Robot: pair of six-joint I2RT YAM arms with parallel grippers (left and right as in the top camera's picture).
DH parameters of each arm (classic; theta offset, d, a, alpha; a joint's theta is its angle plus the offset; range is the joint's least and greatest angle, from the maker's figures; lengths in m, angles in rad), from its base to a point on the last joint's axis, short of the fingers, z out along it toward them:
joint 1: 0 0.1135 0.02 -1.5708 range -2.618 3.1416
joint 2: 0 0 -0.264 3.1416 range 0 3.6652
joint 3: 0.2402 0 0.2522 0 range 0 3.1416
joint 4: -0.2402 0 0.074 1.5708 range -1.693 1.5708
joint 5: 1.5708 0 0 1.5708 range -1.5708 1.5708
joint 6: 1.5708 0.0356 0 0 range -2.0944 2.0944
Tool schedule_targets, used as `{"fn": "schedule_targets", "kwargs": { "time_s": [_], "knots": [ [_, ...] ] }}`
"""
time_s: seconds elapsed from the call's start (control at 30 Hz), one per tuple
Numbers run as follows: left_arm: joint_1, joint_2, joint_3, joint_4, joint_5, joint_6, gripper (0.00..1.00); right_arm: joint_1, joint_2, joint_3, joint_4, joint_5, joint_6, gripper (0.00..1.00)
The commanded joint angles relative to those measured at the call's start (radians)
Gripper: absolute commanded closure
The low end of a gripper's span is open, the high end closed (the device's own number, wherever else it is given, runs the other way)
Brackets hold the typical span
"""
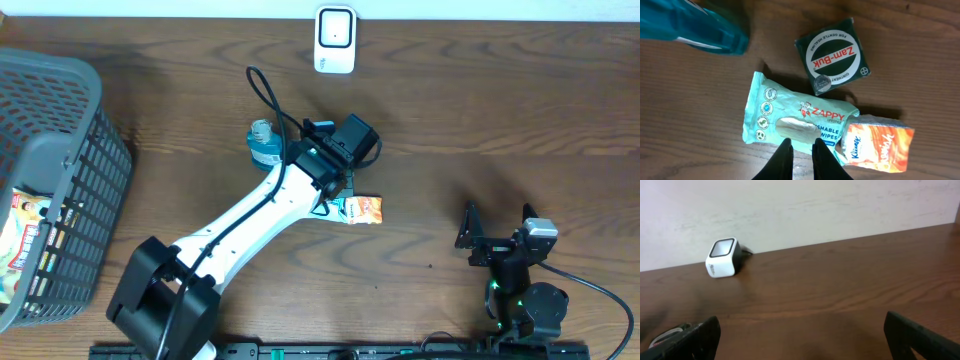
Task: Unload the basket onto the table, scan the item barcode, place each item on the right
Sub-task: 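Carry the wipes pack toward the scanner and lower it near the tin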
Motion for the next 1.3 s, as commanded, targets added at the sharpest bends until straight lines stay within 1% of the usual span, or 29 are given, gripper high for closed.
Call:
{"fn": "schedule_targets", "kwargs": {
  "time_s": [0.0,0.1,0.2,0.33,0.47,0.53,0.67,0.73,1.0,1.13,1.27],
  "knots": [
    [0.003,0.045,0.002,-0.003,-0.021,-0.002,0.85,0.009,-0.005,-0.001,-0.004,0.004,-0.011,0.01],
    [0.003,0.071,0.002,0.007,-0.02,-0.002,0.86,0.009,-0.005,-0.001,-0.004,0.004,-0.011,0.01],
    [0.003,0.101,0.002,0.011,-0.003,-0.002,0.92,0.009,-0.005,-0.001,-0.004,0.004,-0.011,0.01],
    [0.002,0.131,0.002,0.012,0.058,-0.002,0.92,0.009,-0.005,-0.001,-0.004,0.004,-0.011,0.01],
    [0.002,0.132,0.002,0.012,0.081,-0.001,0.93,0.009,-0.005,-0.001,-0.004,0.004,-0.011,0.01],
    [0.002,0.132,0.002,0.015,0.123,0.046,0.93,0.009,-0.005,-0.001,-0.004,0.004,-0.012,0.01],
    [0.0,0.132,0.002,0.015,0.159,0.113,0.93,0.009,-0.005,-0.001,-0.004,0.004,-0.011,0.01],
    [0.0,0.132,0.002,0.013,0.162,0.127,0.93,0.009,-0.005,-0.001,-0.004,0.004,-0.012,0.01],
    [0.0,0.158,0.0,0.026,0.166,0.13,0.92,0.009,-0.005,-0.001,-0.004,0.004,-0.012,0.01],
    [0.0,0.206,0.0,0.049,0.203,0.13,0.92,0.009,-0.005,-0.001,-0.004,0.004,-0.011,0.01],
    [0.0,0.273,0.0,0.051,0.21,0.126,0.93,0.009,-0.005,-0.001,-0.004,0.004,-0.011,0.01]
  ]
}}
